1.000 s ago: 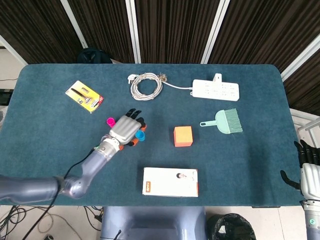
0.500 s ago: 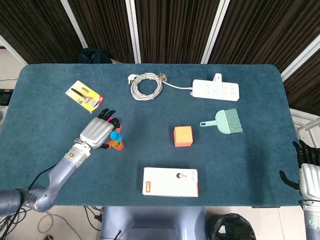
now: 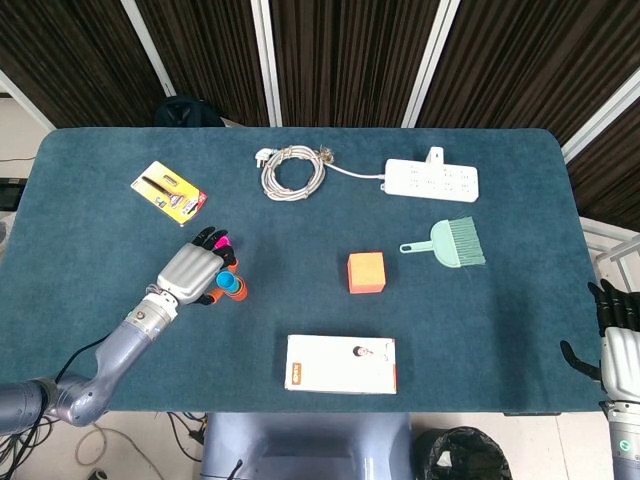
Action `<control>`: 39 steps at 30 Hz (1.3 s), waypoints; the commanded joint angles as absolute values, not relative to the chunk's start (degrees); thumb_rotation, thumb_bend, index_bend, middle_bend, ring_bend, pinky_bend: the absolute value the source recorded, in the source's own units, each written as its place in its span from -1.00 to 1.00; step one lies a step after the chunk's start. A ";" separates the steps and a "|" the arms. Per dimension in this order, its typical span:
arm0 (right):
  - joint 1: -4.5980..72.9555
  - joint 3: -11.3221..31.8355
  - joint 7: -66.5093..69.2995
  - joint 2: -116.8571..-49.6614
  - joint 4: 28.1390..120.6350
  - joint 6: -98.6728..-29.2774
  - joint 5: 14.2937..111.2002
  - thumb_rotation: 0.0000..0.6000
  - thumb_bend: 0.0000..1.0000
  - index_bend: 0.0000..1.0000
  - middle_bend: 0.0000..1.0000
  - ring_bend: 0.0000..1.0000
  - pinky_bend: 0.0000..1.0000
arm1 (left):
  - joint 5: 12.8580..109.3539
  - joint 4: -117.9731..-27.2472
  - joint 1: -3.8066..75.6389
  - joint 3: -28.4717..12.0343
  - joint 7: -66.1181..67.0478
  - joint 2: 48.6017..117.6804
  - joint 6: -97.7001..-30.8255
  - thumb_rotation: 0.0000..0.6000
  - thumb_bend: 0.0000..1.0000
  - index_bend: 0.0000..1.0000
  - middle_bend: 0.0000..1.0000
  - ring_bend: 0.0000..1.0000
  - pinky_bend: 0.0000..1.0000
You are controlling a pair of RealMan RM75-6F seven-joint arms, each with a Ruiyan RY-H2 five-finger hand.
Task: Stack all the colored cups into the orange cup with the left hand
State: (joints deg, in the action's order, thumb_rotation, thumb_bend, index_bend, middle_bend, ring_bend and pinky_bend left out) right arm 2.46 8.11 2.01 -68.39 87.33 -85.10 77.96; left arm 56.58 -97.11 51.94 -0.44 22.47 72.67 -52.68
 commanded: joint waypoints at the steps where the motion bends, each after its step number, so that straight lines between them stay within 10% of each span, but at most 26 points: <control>1: 2.43 8.13 2.03 -68.35 87.35 -85.18 77.99 1.00 -0.33 -0.82 -0.91 -0.83 -0.91 | 56.82 -96.43 51.73 -0.44 22.36 73.27 -52.40 1.00 -0.29 -0.11 -0.48 -1.00 -1.00; 19: 2.40 8.18 2.06 -68.31 87.34 -85.14 77.88 1.00 -0.33 -0.82 -0.91 -0.83 -0.91 | 56.55 -93.17 51.15 -0.96 22.54 75.73 -51.02 1.00 -0.29 -0.14 -0.48 -1.00 -1.00; 27: 2.33 8.26 2.14 -68.21 87.40 -85.25 77.81 1.00 -0.33 -0.82 -0.91 -0.82 -0.91 | 56.12 -92.59 51.08 -0.86 23.63 75.90 -50.45 1.00 -0.35 -0.63 -0.55 -1.00 -1.00; 39: 2.43 8.17 1.97 -68.26 87.47 -85.12 77.99 1.00 -0.33 -0.82 -0.91 -0.83 -0.91 | 56.23 -94.36 49.66 -2.97 21.99 72.60 -53.17 1.00 -0.48 -0.76 -0.58 -1.00 -1.00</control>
